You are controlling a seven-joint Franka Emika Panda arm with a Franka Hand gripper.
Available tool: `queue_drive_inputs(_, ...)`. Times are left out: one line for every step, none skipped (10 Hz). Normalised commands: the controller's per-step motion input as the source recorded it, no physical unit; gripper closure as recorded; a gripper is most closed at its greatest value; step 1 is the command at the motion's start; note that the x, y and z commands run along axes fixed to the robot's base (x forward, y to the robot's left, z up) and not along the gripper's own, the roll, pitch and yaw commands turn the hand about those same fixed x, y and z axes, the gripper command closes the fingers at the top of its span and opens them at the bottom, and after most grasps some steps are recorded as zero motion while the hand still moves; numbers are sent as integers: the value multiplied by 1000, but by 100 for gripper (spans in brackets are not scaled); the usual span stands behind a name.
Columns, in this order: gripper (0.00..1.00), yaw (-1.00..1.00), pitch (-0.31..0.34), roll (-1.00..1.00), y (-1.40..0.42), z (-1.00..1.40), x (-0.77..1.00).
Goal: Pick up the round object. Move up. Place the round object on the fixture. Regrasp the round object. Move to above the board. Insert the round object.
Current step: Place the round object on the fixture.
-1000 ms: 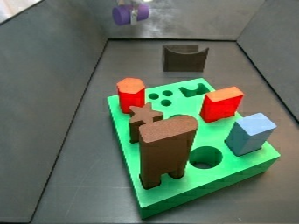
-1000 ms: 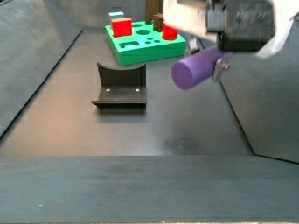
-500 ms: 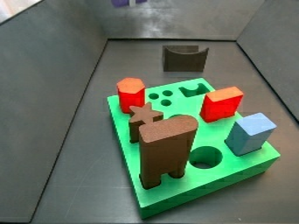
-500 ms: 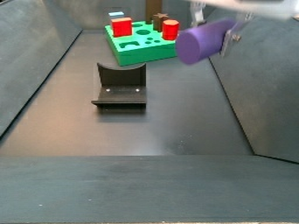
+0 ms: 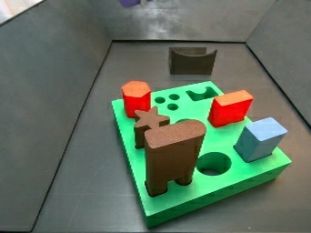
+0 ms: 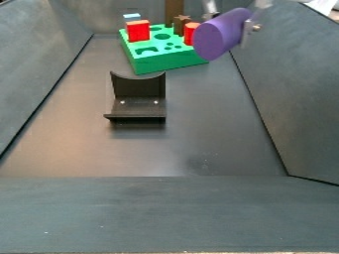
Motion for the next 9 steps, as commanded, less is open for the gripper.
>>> queue_drive_inputs(100, 1000, 38, -146, -372, -112, 1000)
queue_drive_inputs(100, 1000, 46, -161, -318, -100, 1000)
queue_drive_inputs(100, 1000, 51, -168, -294, -94, 1000)
queue_drive_inputs(100, 1000, 67, -184, -258, -84, 1000)
queue_drive_inputs(100, 1000, 95, -206, -228, -77, 1000)
queue_drive_inputs(100, 872, 116, -197, -201, -69, 1000)
queue_drive_inputs(100, 623, 124, -168, -177, -61, 1000)
queue_drive_inputs(100, 350, 136, -124, -147, -52, 1000)
queue_drive_inputs(100, 173, 143, -105, -117, -41, 1000)
